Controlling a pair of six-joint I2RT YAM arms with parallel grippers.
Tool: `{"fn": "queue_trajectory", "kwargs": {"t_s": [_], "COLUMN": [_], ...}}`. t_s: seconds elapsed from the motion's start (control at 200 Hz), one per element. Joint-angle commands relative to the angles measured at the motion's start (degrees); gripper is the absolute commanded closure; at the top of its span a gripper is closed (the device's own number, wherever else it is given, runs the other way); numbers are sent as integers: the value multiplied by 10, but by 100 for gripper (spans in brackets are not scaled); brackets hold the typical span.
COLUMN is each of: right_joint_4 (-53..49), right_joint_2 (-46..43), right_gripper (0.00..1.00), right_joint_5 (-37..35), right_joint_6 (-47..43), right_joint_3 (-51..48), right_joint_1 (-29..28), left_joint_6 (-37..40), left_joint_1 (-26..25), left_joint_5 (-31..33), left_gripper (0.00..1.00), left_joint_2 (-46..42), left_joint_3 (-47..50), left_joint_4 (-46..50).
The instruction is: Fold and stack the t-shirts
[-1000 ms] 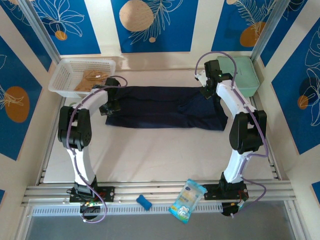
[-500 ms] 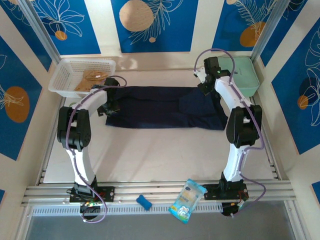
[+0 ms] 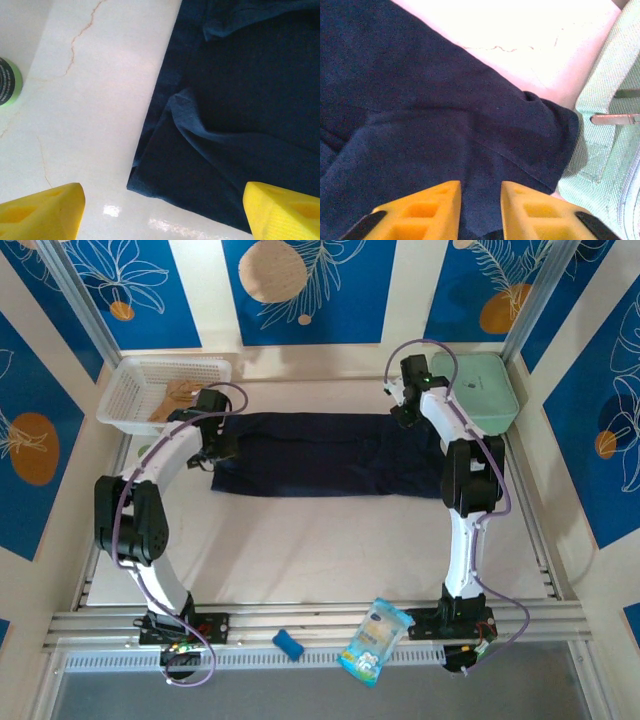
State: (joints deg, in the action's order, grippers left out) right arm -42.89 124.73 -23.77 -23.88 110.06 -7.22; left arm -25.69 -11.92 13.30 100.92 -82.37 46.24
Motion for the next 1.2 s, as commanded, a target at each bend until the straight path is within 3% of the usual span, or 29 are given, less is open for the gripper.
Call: {"fn": "queue_trajectory", "kwargs": {"t_s": [0.0,0.13,0.38,0.505,0.63,1.011,1.106,1.196], "right_joint_4": [-37,-42,-86,-94,-73,-26,-23,-22], "right_joint_2": [-13,-76,-240,-282,-273,-167,-156,-152], "right_gripper": [68,68,68,70,70,68,73,87], "right_joint_5": [0,10,22,68,101,94,84,72], "right_joint_6": [73,118,272,317,331,325,322,315], "right_joint_3": [20,-47,-243,-328,-370,-368,-363,-358], "right_joint_1": [14,19,38,63,91,107,107,107], "left_joint_6": [18,17,12,2,2,11,12,13], "left_joint_1": [-19,-42,-87,-89,-88,-86,-87,-86], "left_joint_5": [-9,-25,-54,-45,-18,29,33,37], "left_gripper": [19,26,51,54,56,58,58,59], "left_joint_2": [-18,-2,79,108,137,170,173,174], "left_joint_3": [5,-5,-36,-20,-18,-9,-10,-11], "left_joint_4": [23,18,4,-21,-28,-27,-25,-22]}}
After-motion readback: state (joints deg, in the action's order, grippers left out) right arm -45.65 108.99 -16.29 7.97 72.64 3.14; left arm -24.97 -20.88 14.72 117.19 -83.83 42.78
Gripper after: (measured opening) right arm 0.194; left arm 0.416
